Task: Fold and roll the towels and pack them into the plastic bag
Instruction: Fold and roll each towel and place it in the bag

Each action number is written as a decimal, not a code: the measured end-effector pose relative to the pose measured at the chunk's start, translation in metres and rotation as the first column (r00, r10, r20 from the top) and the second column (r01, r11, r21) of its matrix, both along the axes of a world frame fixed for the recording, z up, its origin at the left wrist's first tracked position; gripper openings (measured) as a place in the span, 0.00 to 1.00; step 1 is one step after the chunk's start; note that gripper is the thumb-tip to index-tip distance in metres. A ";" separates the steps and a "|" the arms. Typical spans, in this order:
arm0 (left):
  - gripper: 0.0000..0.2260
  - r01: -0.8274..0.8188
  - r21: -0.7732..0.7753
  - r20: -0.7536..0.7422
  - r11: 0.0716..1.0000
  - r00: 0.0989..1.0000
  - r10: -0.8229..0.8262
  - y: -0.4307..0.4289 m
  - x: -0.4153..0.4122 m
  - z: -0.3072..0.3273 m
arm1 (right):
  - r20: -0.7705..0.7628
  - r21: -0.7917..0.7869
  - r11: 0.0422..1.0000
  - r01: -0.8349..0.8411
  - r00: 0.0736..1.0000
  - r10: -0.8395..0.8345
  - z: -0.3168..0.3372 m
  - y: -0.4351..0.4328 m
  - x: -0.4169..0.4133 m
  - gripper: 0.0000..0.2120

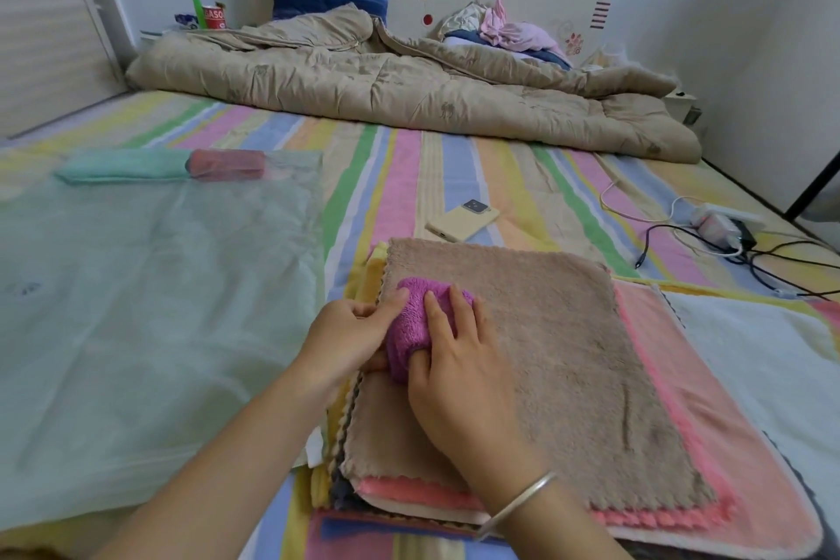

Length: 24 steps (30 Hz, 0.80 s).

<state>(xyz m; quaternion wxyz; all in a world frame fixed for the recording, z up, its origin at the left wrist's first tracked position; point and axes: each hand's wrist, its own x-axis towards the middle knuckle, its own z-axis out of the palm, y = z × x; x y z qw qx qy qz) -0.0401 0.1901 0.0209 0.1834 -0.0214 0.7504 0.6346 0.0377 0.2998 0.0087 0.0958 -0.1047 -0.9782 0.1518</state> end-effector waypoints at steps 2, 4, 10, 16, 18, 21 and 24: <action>0.24 0.106 -0.083 0.045 0.991 0.994 -0.103 0.002 -0.002 0.004 | 0.005 -0.091 0.995 -0.032 0.999 0.032 0.006 -0.003 0.002 0.34; 0.27 0.175 -0.158 0.069 0.972 0.984 -0.165 0.004 -0.009 0.004 | 0.025 -0.266 0.961 -0.080 0.996 0.090 0.012 0.002 0.002 0.33; 0.20 0.286 -0.189 0.136 0.939 0.955 -0.264 0.000 -0.031 0.001 | 0.133 -0.945 0.253 0.209 0.949 -0.286 0.023 0.040 -0.007 0.13; 0.35 0.347 0.082 0.139 0.934 0.924 -0.356 -0.001 -0.040 0.014 | 0.265 -0.963 -0.050 0.266 0.964 0.018 0.032 0.034 -0.015 0.19; 0.36 0.360 0.094 0.062 0.928 0.928 -0.366 -0.012 -0.044 0.021 | 0.188 -0.966 -0.173 0.192 0.981 0.041 0.033 0.018 -0.017 0.21; 0.24 0.383 0.096 -0.025 0.919 0.924 -0.383 -0.042 -0.045 0.026 | 0.131 -0.952 -0.286 0.107 0.989 -0.066 0.025 -0.014 -0.018 0.22; 0.08 0.301 -0.069 -0.171 0.951 0.936 -0.309 -0.090 -0.044 0.016 | 0.124 -0.955 -0.289 0.064 0.973 -0.193 0.016 -0.045 -0.016 0.17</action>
